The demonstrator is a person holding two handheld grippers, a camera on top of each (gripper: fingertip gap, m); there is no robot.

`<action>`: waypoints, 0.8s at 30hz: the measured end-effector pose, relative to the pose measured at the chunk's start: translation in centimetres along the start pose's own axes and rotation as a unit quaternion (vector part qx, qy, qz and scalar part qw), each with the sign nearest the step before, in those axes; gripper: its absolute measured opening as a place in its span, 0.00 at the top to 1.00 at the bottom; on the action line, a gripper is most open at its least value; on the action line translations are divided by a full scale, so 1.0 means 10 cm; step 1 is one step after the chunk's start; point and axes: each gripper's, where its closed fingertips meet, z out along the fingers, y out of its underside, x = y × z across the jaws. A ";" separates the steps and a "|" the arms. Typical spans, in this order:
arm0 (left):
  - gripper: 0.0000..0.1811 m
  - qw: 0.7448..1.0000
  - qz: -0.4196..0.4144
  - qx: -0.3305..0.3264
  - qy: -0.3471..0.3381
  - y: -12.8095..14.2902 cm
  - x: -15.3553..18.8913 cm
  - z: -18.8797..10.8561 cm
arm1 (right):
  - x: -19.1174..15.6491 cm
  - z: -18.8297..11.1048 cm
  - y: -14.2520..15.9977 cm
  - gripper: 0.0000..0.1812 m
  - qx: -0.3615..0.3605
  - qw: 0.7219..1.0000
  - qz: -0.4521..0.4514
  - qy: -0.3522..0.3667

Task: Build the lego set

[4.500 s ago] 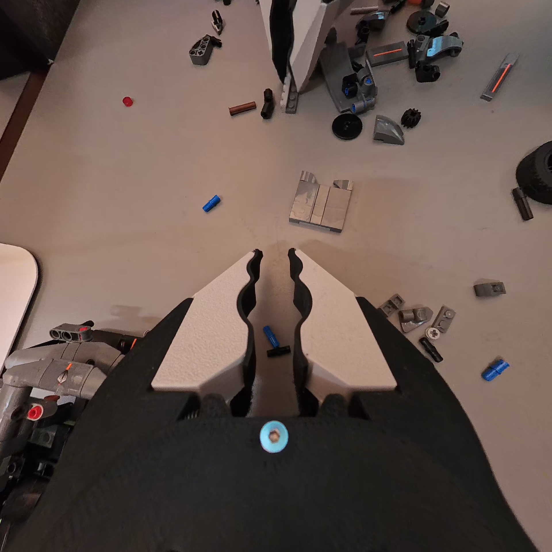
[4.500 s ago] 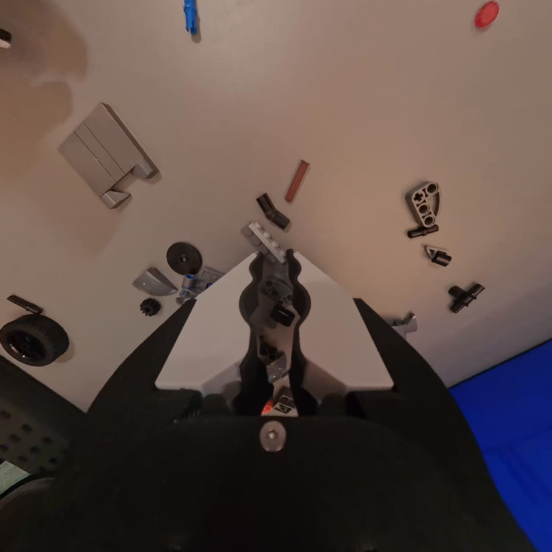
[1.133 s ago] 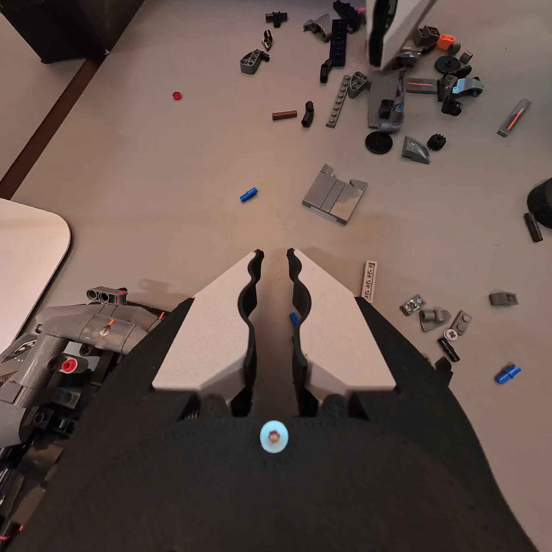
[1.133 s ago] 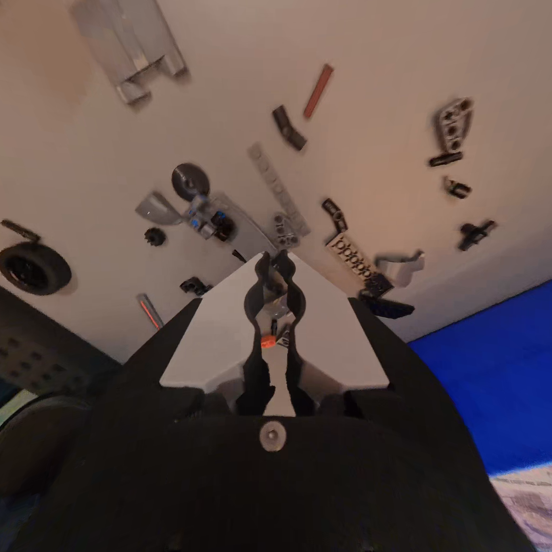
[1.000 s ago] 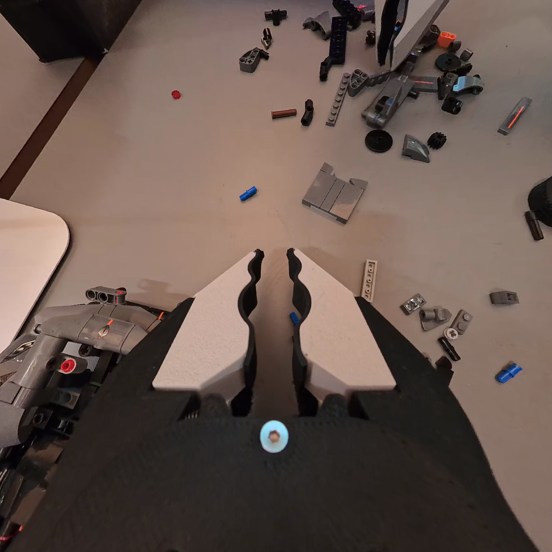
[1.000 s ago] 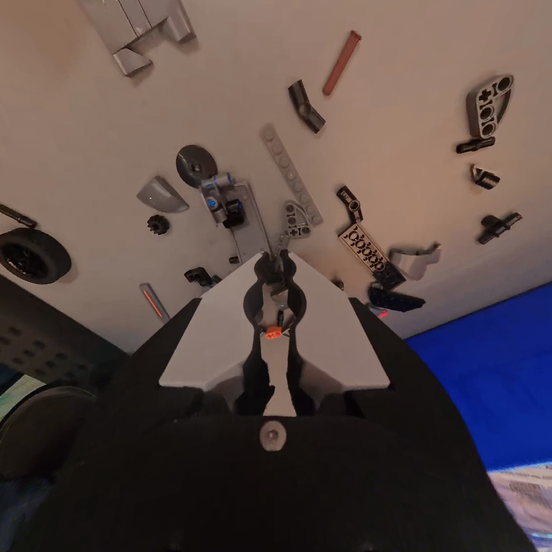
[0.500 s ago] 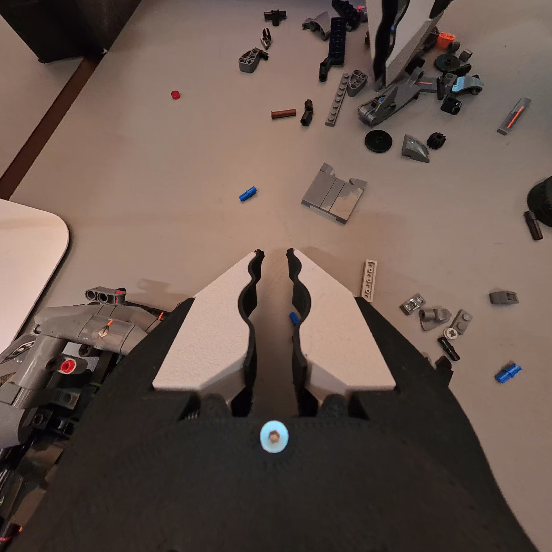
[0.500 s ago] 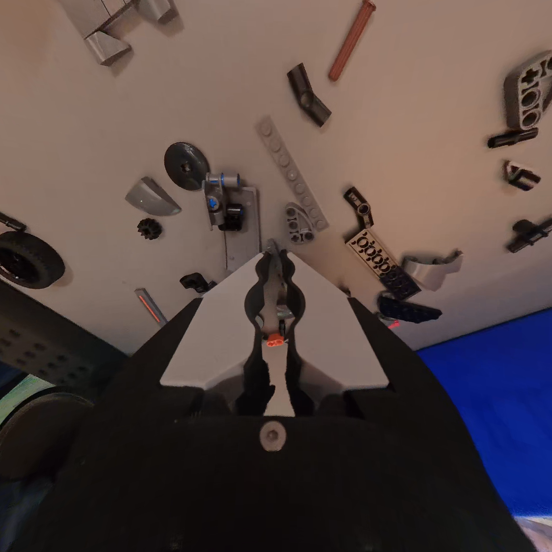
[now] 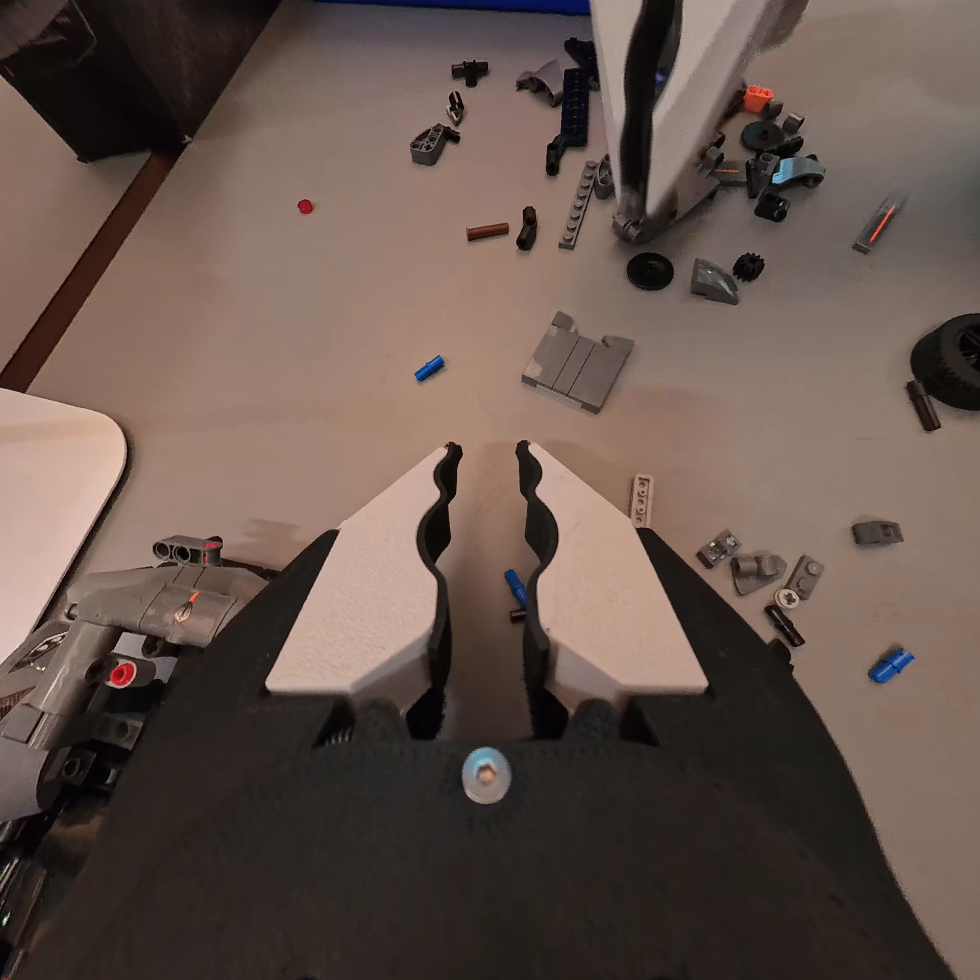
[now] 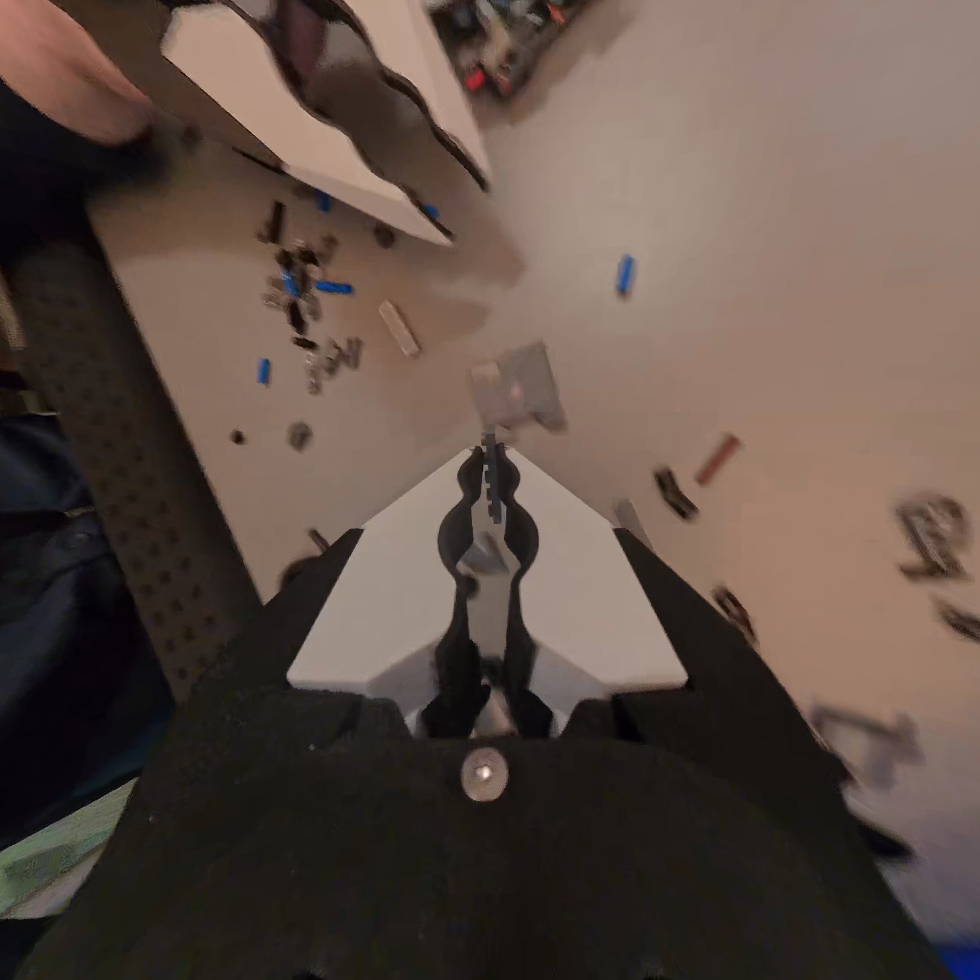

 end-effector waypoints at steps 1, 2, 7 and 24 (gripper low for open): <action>0.89 1.000 0.001 -0.001 0.001 0.00 0.01 0.00 | -0.13 0.11 -0.04 0.99 -0.007 1.000 -0.005 -0.030; 0.89 1.000 0.002 -0.002 -0.001 0.01 0.00 0.01 | -0.24 0.22 -0.06 0.99 -0.022 0.998 -0.016 -0.048; 0.89 1.000 0.003 -0.005 -0.001 0.03 0.01 0.00 | -0.53 0.70 0.19 0.99 -0.136 0.985 -0.032 -0.098; 0.89 1.000 0.005 -0.006 0.000 0.02 0.02 0.01 | -0.25 0.57 0.12 0.93 -0.112 0.992 -0.053 -0.022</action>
